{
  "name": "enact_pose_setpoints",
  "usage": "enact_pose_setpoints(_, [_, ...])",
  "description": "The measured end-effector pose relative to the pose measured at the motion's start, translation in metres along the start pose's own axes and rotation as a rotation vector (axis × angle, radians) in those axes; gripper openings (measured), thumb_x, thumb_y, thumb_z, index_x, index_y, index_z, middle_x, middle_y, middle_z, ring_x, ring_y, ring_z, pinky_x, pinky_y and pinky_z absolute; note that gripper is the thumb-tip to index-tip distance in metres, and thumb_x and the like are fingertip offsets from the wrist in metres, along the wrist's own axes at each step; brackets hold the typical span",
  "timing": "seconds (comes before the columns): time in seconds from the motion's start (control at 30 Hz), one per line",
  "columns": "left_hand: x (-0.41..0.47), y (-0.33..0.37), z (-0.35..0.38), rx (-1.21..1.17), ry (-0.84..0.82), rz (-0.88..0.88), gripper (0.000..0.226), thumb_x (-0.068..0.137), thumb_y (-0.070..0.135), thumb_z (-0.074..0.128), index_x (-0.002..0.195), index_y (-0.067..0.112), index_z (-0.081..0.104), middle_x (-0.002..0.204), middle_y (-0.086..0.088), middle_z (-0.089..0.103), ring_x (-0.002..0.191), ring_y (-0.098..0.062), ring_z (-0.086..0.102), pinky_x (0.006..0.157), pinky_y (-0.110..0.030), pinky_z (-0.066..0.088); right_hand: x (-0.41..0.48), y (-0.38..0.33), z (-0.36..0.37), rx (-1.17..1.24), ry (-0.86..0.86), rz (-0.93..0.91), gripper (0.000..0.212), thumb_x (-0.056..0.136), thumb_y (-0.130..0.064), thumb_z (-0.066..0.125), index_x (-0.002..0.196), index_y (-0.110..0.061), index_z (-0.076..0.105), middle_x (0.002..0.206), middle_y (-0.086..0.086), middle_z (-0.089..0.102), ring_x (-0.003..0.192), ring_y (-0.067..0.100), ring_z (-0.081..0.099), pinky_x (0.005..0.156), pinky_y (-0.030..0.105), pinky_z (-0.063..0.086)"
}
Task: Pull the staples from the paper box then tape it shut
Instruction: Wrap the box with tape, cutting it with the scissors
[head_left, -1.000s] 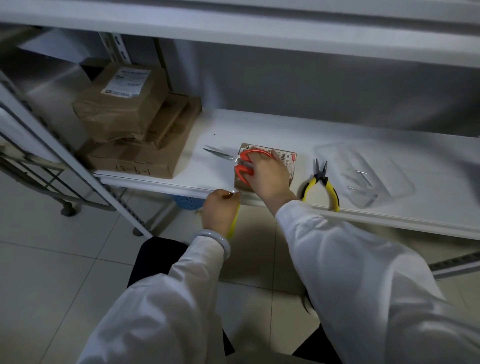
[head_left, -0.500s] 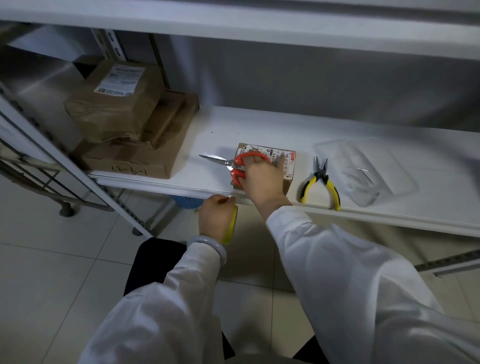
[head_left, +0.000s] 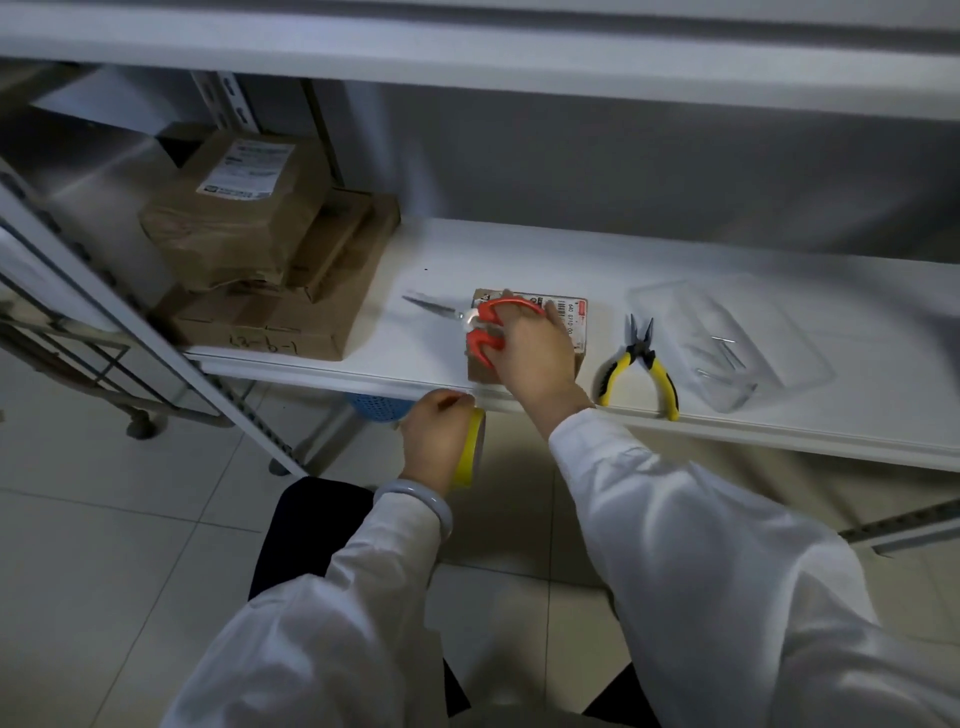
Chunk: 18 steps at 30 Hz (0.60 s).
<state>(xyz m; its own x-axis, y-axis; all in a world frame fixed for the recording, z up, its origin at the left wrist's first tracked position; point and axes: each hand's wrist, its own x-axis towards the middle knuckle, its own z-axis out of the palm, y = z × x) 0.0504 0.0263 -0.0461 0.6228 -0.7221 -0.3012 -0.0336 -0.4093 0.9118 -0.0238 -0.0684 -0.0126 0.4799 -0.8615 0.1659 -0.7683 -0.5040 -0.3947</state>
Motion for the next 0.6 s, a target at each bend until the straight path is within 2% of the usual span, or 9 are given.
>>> enact_pose_setpoints(0.03, [0.001,0.000,0.002,-0.075,-0.044,0.019,0.017,0.089,-0.001,0.050,0.082,0.003,0.066,0.080,0.000,0.064,0.081,-0.014,0.056,0.086,-0.024,0.038,-0.003,0.003,-0.005,0.095,0.080,0.033,0.030,0.091,-0.028,0.053,0.118,-0.018,0.059,0.121,0.003,0.064,0.113,0.024,0.057,0.107,0.031,0.029])
enact_pose_setpoints(0.1, [0.001,0.001,0.005,-0.212,-0.135,0.074,0.038,0.087,-0.014,0.041,0.068,0.012,0.061,0.060,0.010,0.067,0.066,0.000,0.062,0.077,-0.017,0.045,-0.010,0.009,-0.021,0.335,0.181,0.150,0.027,0.088,-0.027,0.060,0.113,-0.016,0.063,0.108,0.006,0.069,0.100,0.025,0.062,0.088,0.028,0.044])
enact_pose_setpoints(0.13, [0.000,0.002,0.006,-0.254,-0.148,0.076,0.047,0.086,-0.016,0.040,0.063,0.018,0.063,0.054,0.013,0.066,0.060,0.004,0.062,0.071,-0.012,0.046,-0.012,0.012,-0.028,0.465,0.150,0.198,0.026,0.086,-0.025,0.064,0.111,-0.015,0.065,0.103,0.005,0.070,0.095,0.024,0.063,0.083,0.027,0.047])
enact_pose_setpoints(0.2, [-0.006,0.004,0.010,-0.304,-0.142,0.064,0.053,0.085,-0.014,0.044,0.056,0.025,0.065,0.053,0.016,0.066,0.059,0.003,0.061,0.067,-0.011,0.046,-0.017,0.021,-0.043,0.609,-0.039,0.238,0.022,0.081,-0.024,0.072,0.099,-0.013,0.068,0.092,0.002,0.070,0.087,0.019,0.062,0.078,0.025,0.050])
enact_pose_setpoints(0.27, [-0.016,0.012,0.017,-0.327,-0.137,0.060,0.038,0.087,-0.008,0.047,0.065,0.020,0.062,0.059,0.013,0.065,0.069,-0.005,0.059,0.069,-0.015,0.044,-0.024,0.026,-0.051,0.541,-0.249,0.225,0.018,0.075,-0.025,0.078,0.078,-0.017,0.063,0.079,-0.003,0.064,0.076,0.012,0.058,0.064,0.017,0.045])
enact_pose_setpoints(0.33, [-0.022,0.016,0.025,-0.355,-0.098,0.027,0.029,0.086,-0.001,0.054,0.068,0.020,0.059,0.069,0.010,0.062,0.078,-0.012,0.056,0.070,-0.016,0.043,-0.032,0.029,-0.049,0.426,-0.331,0.215,0.028,0.076,-0.026,0.077,0.066,-0.025,0.052,0.070,-0.007,0.053,0.073,0.012,0.052,0.057,0.016,0.037])
enact_pose_setpoints(0.4, [-0.027,0.018,0.030,-0.377,-0.088,0.027,0.027,0.085,0.001,0.058,0.068,0.021,0.059,0.077,0.005,0.060,0.081,-0.014,0.054,0.070,-0.016,0.043,-0.037,0.034,-0.046,0.423,-0.317,0.229,0.030,0.079,-0.025,0.075,0.064,-0.026,0.048,0.073,-0.003,0.053,0.077,0.016,0.051,0.062,0.023,0.037])
enact_pose_setpoints(0.47, [-0.031,0.017,0.032,-0.315,-0.114,0.081,0.028,0.088,0.002,0.053,0.070,0.023,0.057,0.083,0.000,0.059,0.082,-0.014,0.053,0.069,-0.017,0.042,-0.040,0.035,-0.045,0.450,-0.263,0.218,0.034,0.079,-0.026,0.074,0.061,-0.026,0.045,0.071,-0.001,0.052,0.072,0.016,0.050,0.066,0.025,0.039])
enact_pose_setpoints(0.6, [-0.039,0.022,0.031,-0.167,-0.196,0.174,0.021,0.093,0.012,0.050,0.081,0.030,0.054,0.100,0.000,0.058,0.093,-0.014,0.053,0.080,-0.024,0.040,-0.044,0.036,-0.051,0.496,-0.161,0.156,0.035,0.081,-0.020,0.072,0.059,-0.026,0.045,0.062,-0.008,0.048,0.059,0.004,0.044,0.058,0.024,0.038])
